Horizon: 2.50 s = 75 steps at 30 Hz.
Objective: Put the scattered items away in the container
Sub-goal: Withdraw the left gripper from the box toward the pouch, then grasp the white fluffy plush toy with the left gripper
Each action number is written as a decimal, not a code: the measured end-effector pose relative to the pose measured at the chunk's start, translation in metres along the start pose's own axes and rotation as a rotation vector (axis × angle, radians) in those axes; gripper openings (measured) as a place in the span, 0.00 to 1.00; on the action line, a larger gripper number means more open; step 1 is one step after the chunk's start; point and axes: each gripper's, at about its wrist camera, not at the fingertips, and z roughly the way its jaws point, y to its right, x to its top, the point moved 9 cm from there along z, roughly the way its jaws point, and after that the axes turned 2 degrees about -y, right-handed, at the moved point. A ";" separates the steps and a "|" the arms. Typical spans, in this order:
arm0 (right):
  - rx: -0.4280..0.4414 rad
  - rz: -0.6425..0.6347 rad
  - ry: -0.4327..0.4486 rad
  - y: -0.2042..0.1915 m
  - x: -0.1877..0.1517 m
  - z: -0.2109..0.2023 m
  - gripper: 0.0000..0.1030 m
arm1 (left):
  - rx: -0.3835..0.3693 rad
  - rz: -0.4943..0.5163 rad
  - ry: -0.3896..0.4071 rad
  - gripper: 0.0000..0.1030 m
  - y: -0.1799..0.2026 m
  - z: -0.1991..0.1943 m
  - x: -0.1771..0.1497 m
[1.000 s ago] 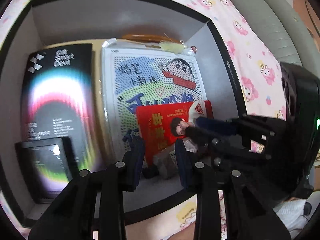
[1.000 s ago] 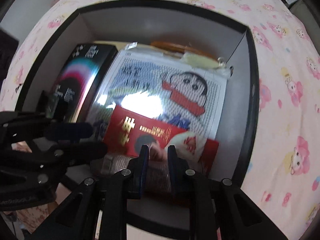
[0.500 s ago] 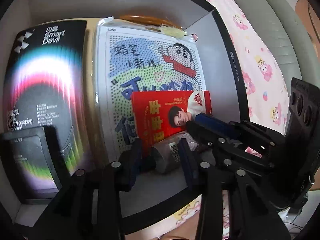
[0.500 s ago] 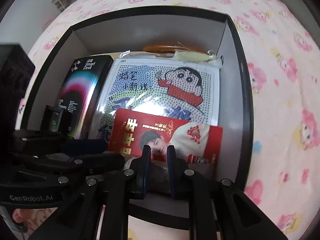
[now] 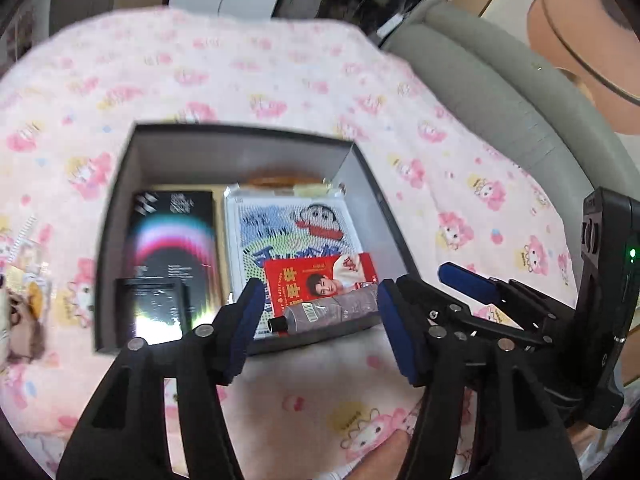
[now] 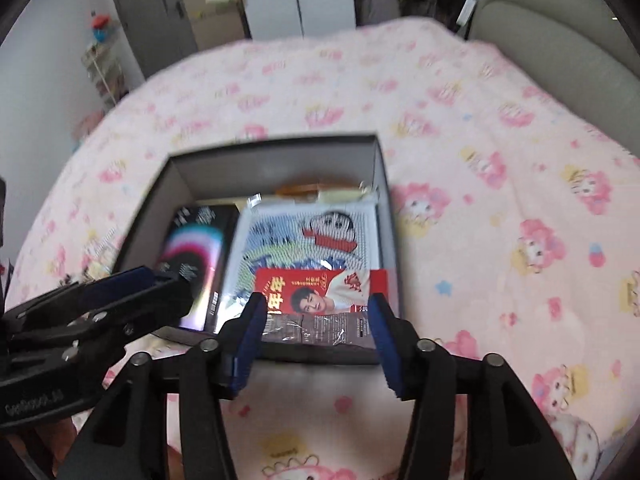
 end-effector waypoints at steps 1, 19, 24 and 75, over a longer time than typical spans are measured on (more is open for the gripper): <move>-0.002 0.007 0.022 0.002 0.005 -0.010 0.52 | 0.031 -0.005 0.036 0.60 -0.003 -0.011 -0.001; 0.022 -0.028 0.111 -0.048 -0.027 -0.089 0.52 | 0.091 0.038 0.163 0.61 -0.005 -0.107 -0.055; 0.040 -0.077 0.111 -0.080 -0.029 -0.091 0.52 | 0.116 0.006 0.176 0.61 -0.029 -0.125 -0.063; 0.383 -0.331 -0.296 -0.377 -0.024 0.153 0.52 | 0.115 -0.718 -0.002 0.60 -0.416 -0.078 -0.131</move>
